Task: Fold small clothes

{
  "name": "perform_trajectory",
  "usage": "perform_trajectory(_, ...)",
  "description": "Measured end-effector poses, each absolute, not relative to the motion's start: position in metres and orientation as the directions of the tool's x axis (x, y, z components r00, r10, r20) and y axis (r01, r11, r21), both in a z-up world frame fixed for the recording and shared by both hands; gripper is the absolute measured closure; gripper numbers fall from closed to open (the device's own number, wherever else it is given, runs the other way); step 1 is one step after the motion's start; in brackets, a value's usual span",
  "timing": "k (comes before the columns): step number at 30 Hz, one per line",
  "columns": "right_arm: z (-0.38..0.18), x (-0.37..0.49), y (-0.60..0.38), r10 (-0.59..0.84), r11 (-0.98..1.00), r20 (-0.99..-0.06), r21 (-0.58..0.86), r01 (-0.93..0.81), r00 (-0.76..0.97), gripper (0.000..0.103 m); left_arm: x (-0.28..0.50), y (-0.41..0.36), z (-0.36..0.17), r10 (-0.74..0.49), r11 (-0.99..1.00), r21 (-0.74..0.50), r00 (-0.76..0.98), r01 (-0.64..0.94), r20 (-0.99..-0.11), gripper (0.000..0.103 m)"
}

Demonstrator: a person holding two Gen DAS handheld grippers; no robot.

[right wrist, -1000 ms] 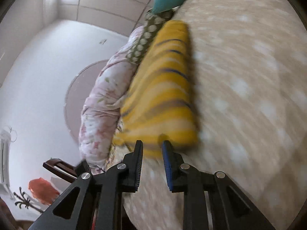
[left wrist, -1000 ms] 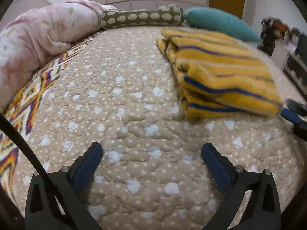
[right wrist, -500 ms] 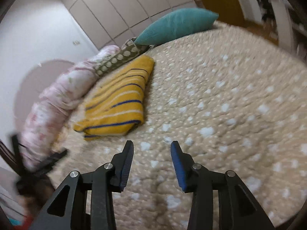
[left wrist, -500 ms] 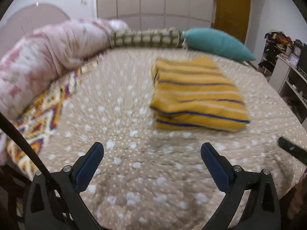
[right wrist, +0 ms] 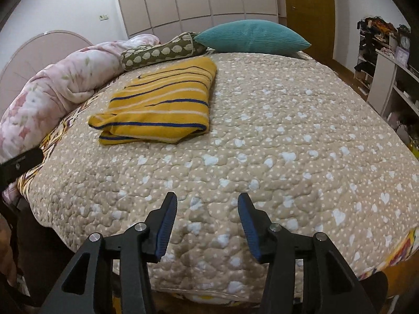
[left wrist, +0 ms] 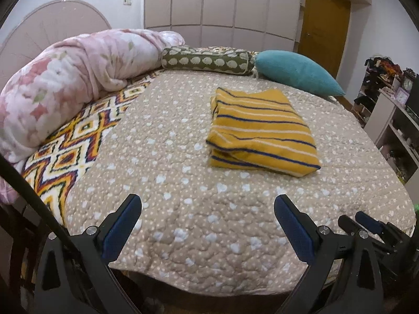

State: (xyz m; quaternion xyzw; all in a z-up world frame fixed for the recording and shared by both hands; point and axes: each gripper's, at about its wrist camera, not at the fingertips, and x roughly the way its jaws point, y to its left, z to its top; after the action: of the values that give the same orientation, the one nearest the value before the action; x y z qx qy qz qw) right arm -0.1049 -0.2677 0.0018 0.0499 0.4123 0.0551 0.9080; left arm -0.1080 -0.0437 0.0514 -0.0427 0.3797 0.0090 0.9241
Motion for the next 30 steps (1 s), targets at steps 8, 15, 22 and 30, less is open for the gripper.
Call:
perform_trajectory(8,-0.006,-0.102,-0.255,0.115,0.993,-0.765,0.106,-0.052,0.633,0.045,-0.101,-0.043,0.036,-0.024,0.996,-0.071,0.666,-0.044,-0.745,0.002)
perform_trajectory(15,-0.011,-0.103,-0.251,0.106,0.994,-0.771,0.084,-0.064,0.628,0.043,-0.101,-0.047,0.033,-0.021,0.998,-0.059,0.657,-0.036,-0.753,0.002)
perform_trajectory(22,-0.016,-0.1,-0.254,0.104,0.995,-0.777,0.085,-0.061,0.621,0.042,-0.099,-0.047,0.028,-0.03,0.997,-0.066,0.641,-0.033,-0.767,0.002)
perform_trajectory(30,-0.022,-0.099,-0.255,0.105,0.994,-0.784,0.084,-0.064,0.612,0.041,-0.097,-0.047,0.021,-0.032,0.998,-0.061,0.627,-0.025,-0.778,0.002)
